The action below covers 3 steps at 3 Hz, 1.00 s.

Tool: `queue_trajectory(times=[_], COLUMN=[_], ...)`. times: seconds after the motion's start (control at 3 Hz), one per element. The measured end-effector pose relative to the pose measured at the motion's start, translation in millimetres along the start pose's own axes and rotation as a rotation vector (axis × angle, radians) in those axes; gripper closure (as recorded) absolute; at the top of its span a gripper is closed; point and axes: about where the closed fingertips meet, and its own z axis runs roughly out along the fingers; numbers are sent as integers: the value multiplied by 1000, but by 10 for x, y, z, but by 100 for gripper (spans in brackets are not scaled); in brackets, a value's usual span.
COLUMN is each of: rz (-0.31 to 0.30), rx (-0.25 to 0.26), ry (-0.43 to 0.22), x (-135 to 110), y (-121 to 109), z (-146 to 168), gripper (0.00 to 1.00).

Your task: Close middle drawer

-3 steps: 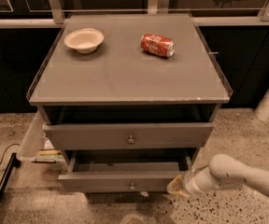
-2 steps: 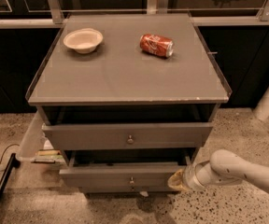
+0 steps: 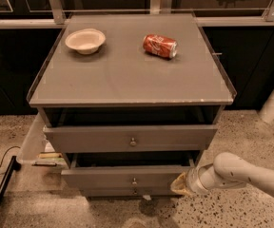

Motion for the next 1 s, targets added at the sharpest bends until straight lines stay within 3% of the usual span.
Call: queue_trajectory(times=[0.33, 0.67, 1.0], rz=[0, 0, 0], rx=[0, 0, 0], ry=[0, 0, 0], x=[0, 0, 0], y=[0, 1, 1], z=[0, 1, 1], gripper=[15, 0, 0])
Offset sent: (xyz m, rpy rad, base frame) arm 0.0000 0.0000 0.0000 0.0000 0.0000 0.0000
